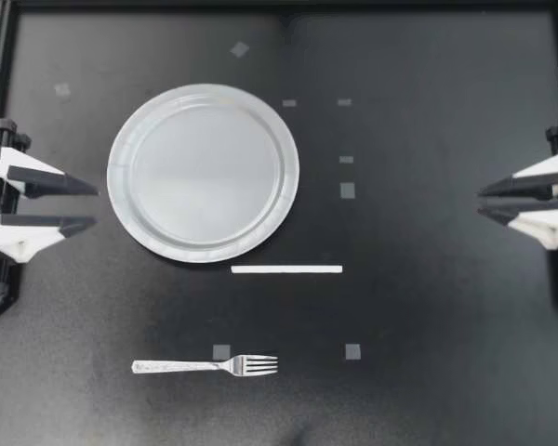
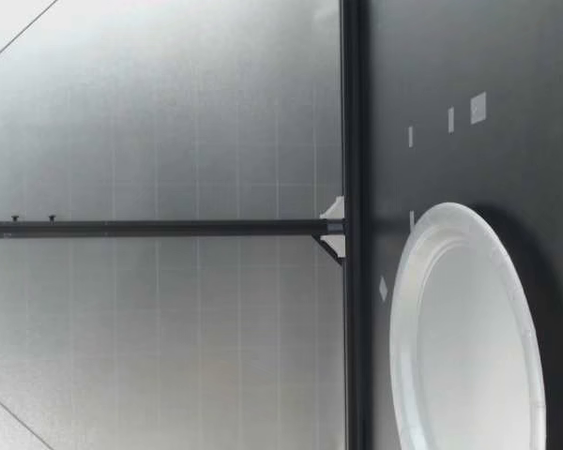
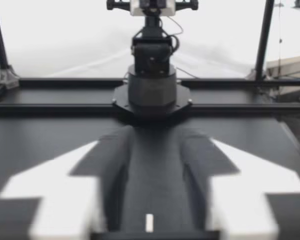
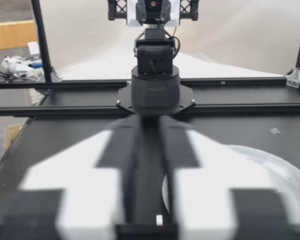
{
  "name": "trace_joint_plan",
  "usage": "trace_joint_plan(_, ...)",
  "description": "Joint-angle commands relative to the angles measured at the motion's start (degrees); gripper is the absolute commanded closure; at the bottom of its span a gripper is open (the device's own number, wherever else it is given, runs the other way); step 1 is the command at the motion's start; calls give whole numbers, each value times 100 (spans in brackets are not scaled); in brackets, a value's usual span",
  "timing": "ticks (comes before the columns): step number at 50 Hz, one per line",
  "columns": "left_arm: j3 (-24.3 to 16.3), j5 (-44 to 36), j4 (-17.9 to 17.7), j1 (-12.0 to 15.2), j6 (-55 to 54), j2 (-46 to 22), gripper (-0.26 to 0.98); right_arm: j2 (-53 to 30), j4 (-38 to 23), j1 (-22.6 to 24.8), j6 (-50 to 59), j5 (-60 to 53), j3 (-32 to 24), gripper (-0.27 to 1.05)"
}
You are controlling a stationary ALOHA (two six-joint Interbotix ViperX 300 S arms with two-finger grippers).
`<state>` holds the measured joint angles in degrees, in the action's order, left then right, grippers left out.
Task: Pick up the fork and place it on the plate.
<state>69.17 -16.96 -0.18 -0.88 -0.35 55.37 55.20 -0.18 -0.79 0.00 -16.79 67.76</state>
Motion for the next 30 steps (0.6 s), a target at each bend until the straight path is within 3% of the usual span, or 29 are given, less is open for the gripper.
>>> trace_joint_plan(1,18,-88,-18,9,-18,79,58,-9,0,18,-9,-35,-53,70)
trace_joint_plan(6,9,-44,-211,9,-35,237,69,158,0,9,18,-70,141,86)
trace_joint_plan(9,-105,70,-475,9,-35,281,71,316,18,9,79,-70,237,88)
trace_joint_plan(14,-580,817,-563,9,18,167,71,545,18,9,255,-35,237,88)
trace_joint_plan(21,-1626,2909,-580,-9,-53,-668,71,580,44,-132,343,-9,149,88)
trace_joint_plan(30,-2092,3586,-1055,-149,-167,-1960,70,299,211,-571,642,255,141,88)
